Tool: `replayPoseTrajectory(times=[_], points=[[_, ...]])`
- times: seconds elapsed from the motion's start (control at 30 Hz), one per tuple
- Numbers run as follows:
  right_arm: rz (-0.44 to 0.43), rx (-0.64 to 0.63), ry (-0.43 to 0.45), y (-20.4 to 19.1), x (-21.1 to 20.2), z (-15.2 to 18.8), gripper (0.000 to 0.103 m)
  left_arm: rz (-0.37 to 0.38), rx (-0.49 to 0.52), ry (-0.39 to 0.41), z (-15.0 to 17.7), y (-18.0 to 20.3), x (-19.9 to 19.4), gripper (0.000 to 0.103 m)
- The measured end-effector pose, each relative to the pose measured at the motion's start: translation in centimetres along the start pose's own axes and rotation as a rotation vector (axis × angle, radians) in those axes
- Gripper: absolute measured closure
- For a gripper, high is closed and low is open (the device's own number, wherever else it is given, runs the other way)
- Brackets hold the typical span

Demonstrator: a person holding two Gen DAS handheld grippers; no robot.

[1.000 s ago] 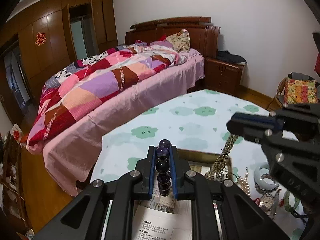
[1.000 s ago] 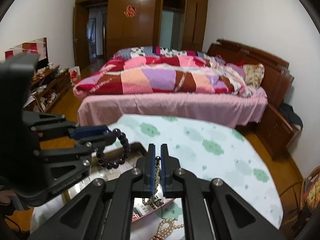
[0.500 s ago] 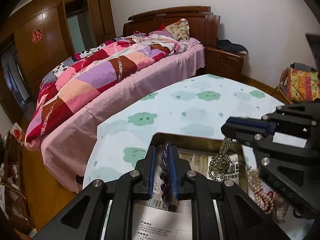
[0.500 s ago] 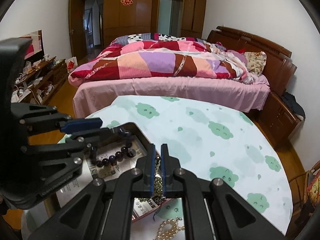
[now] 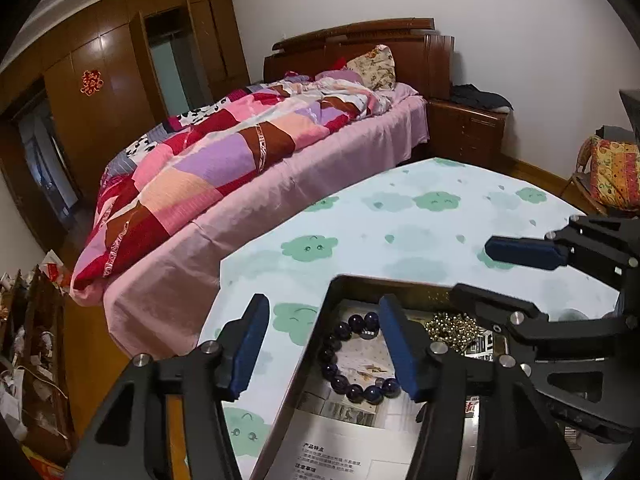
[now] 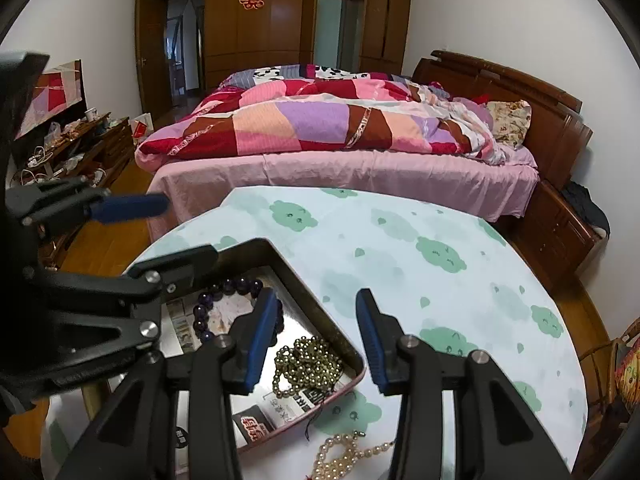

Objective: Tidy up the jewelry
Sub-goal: 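Withdraw both grippers from the tin back toward the jewelry pile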

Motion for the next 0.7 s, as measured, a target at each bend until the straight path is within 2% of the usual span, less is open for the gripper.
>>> replayPoseTrajectory(times=[0.27, 0.7], points=[[0.005, 0.019, -0.011, 0.3, -0.4, 0.7, 0.058, -0.006, -0.005, -0.001, -0.1, 0.0, -0.3, 0.045], [0.002, 0.029, -0.012, 0.2, -2.2, 1.6, 0.050, -0.009, -0.039, -0.014, 0.7, 0.6, -1.5, 0.045]])
Point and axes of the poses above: each gripper's, at about its wrist camera, not at the fingertips, and x roughly the way its jaws point, y to its right, z to its underside, the point moved 4 cm from there along x, roughly the way its jaws point, and after that the axes turned 15 degrees about y, right-handed, at the moved point
